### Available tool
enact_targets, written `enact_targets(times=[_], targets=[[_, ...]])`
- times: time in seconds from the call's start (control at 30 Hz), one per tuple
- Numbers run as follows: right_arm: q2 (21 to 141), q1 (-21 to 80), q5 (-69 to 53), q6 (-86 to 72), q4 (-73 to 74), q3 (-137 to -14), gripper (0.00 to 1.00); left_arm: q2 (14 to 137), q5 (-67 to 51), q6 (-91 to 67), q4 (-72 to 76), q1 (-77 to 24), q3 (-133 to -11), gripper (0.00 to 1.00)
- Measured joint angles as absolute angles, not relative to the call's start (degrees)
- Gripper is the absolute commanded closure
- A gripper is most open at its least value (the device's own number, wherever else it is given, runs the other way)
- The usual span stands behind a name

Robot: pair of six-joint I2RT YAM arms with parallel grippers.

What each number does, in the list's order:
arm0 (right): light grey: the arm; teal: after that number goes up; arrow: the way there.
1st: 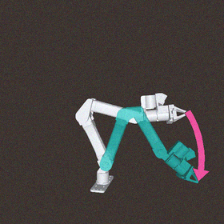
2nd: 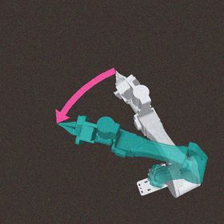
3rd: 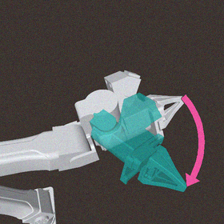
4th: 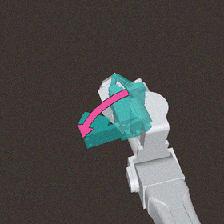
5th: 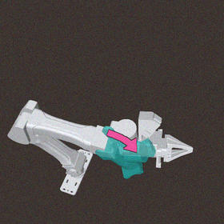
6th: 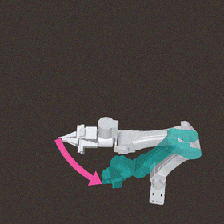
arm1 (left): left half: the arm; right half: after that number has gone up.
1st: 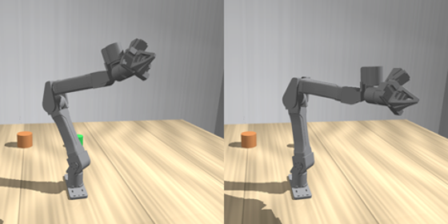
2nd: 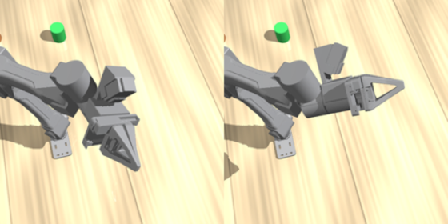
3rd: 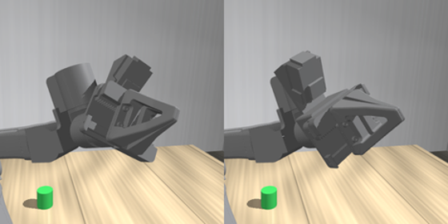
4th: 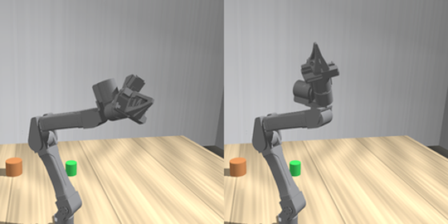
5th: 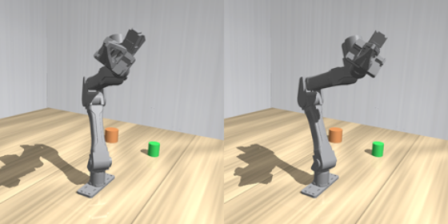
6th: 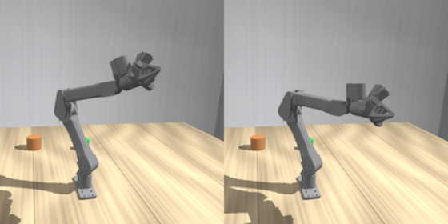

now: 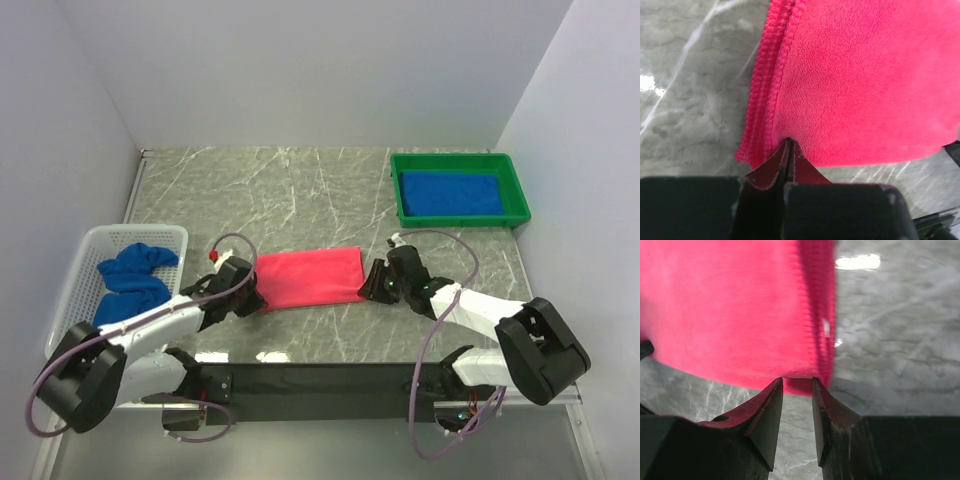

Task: Fold and stack the towels
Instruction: Fold the towel, then smooth out wrinkles on the folded towel

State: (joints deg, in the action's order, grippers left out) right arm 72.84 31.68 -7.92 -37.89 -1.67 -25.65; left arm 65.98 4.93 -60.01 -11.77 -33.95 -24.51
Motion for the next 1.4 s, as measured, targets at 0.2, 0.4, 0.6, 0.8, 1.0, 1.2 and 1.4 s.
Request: enact_targets(times=[0.2, 0.4, 0.6, 0.8, 1.0, 1.2, 1.4], targets=[[71.7, 28.3, -9.6, -40.2, -3.4, -23.4, 0.63, 58.2, 7.4, -62.8, -14.2, -34.0, -21.3, 0.91], [67.6, 28.3, -10.4, -39.6, -3.3, -24.8, 0.61, 54.0, 8.7, -62.3, -19.2, -34.0, -23.4, 0.71], [68.8, 28.3, -12.6, -38.1, -8.0, -31.4, 0.59, 58.1, 9.5, -59.8, -19.7, -33.7, -33.9, 0.63], [80.8, 27.7, -12.9, -38.9, -18.2, -37.5, 0.59, 71.1, 9.3, -56.4, -12.9, -29.2, -40.9, 0.68], [94.4, 25.6, -11.4, -41.9, -24.6, -38.4, 0.59, 86.2, 8.9, -54.3, -8.0, -25.3, -43.2, 0.73], [99.6, 22.4, -11.5, -43.9, -29.0, -38.2, 0.59, 90.5, 7.9, -53.7, -4.4, -23.6, -43.7, 0.7], [94.9, 21.7, -10.7, -40.9, -25.0, -38.1, 0.59, 87.2, 8.7, -52.4, -7.3, -23.6, -43.7, 0.63]])
